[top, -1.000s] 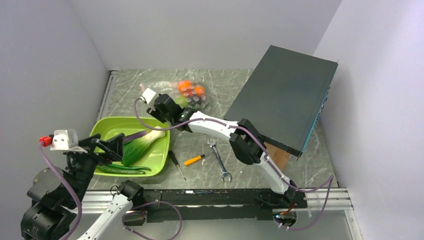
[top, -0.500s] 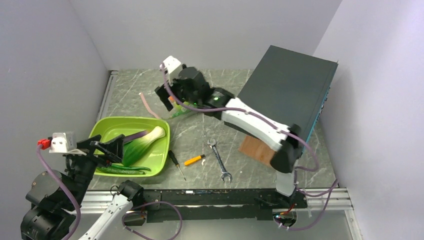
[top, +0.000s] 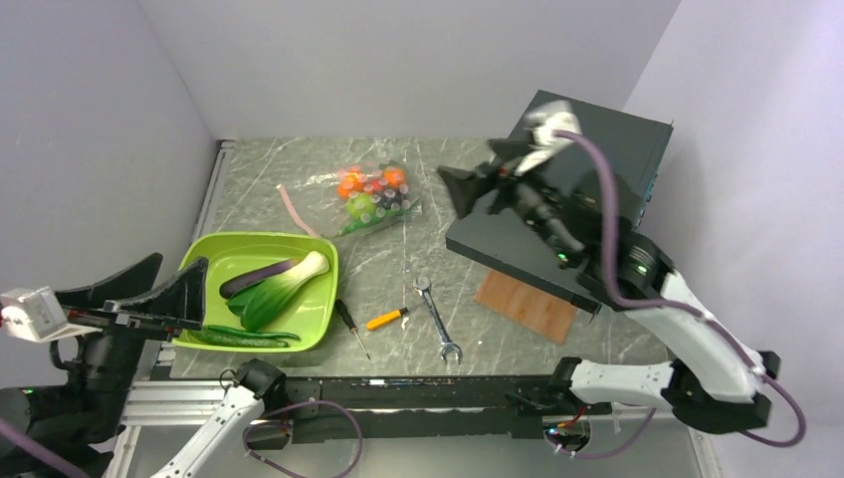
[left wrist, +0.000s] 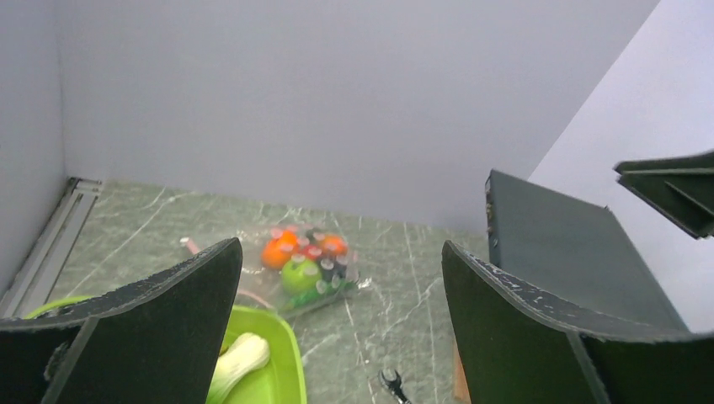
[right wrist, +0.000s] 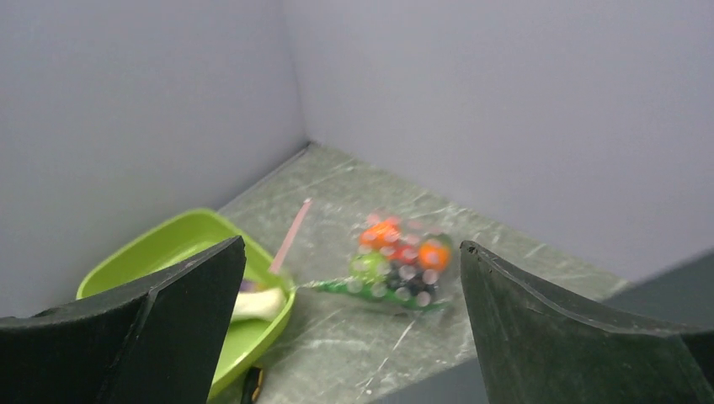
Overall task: Place the food in the zip-top bag and seal the zipper
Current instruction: Reset both arms
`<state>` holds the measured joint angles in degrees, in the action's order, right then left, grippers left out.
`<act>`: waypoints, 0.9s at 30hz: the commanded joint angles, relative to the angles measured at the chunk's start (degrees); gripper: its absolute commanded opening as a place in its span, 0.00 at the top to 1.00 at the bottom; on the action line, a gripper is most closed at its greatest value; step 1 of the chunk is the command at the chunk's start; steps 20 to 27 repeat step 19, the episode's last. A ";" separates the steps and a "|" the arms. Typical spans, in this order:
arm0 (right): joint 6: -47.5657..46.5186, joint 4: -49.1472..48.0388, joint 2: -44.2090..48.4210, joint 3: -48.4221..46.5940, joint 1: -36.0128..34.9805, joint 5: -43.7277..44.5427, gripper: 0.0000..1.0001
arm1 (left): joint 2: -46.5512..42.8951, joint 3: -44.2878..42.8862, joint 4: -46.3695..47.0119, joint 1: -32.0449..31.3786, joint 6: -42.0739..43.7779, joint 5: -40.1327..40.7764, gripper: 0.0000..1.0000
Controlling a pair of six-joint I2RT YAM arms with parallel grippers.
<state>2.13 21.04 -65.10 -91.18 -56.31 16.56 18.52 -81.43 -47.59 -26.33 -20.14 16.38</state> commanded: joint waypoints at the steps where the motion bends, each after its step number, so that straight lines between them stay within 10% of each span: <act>1: -0.99 -5.37 9.30 3.87 -0.11 13.39 0.00 | 2.48 -2.71 5.07 0.14 0.81 -1.79 0.07; 27: 0.29 -1.00 19.04 5.72 -0.07 23.24 0.00 | 0.50 -1.54 9.87 0.14 1.70 1.66 0.07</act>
